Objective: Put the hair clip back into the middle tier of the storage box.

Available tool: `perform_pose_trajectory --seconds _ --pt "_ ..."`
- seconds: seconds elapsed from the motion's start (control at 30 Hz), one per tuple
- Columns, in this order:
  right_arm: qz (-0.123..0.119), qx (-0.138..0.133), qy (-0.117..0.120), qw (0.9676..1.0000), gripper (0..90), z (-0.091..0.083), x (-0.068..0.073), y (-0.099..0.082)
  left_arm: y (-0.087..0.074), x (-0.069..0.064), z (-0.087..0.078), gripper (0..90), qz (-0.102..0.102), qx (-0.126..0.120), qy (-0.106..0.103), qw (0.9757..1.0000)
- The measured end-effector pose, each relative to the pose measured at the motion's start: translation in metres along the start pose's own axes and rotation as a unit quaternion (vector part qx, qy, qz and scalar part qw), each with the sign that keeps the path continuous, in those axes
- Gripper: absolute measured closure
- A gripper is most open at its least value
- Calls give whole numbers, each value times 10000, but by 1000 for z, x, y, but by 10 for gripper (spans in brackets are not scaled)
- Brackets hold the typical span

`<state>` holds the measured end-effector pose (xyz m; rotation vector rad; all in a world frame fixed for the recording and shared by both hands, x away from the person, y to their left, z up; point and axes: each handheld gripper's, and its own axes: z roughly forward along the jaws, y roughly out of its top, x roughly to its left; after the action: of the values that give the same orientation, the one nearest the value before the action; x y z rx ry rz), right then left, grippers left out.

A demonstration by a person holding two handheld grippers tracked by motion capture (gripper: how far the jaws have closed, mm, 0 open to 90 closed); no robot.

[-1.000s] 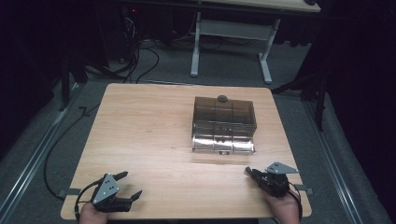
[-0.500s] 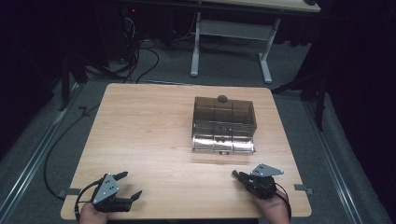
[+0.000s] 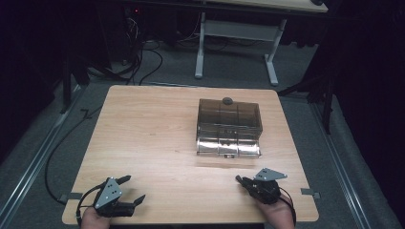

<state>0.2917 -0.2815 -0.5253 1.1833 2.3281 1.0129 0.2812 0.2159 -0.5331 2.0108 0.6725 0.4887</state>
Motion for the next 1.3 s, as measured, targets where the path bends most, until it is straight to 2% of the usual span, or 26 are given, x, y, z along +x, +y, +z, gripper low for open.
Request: perform_pose_trajectory --seconds 0.3,0.47,0.7,0.83,0.87,0.93,1.13,1.3 --pt "-27 -99 16 9999 772 -2 1 0 0 0 0 150 -15 15 31 10000" --pt "73 -163 -25 9998 752 -6 -3 -2 0 0 0 151 -19 5 10 10000" --pt "234 -136 -258 9993 732 -12 -12 -4 0 0 -1 151 -5 -56 -6 10000" --pt "277 -20 -388 9989 716 -14 -20 -1 0 0 -1 151 34 -68 -48 10000" --pt "313 86 -410 9986 708 -13 -24 1 -1 0 -1 150 49 -71 -66 9999" --pt "321 138 -436 9984 707 -13 -24 2 -1 0 -1 151 52 -77 -66 9999" --pt "144 358 -474 9981 702 -11 -24 11 -1 -1 -1 151 59 -84 -55 9999" --pt "169 558 -495 9971 709 -9 -23 14 -1 -1 -2 151 57 -101 -38 9999"
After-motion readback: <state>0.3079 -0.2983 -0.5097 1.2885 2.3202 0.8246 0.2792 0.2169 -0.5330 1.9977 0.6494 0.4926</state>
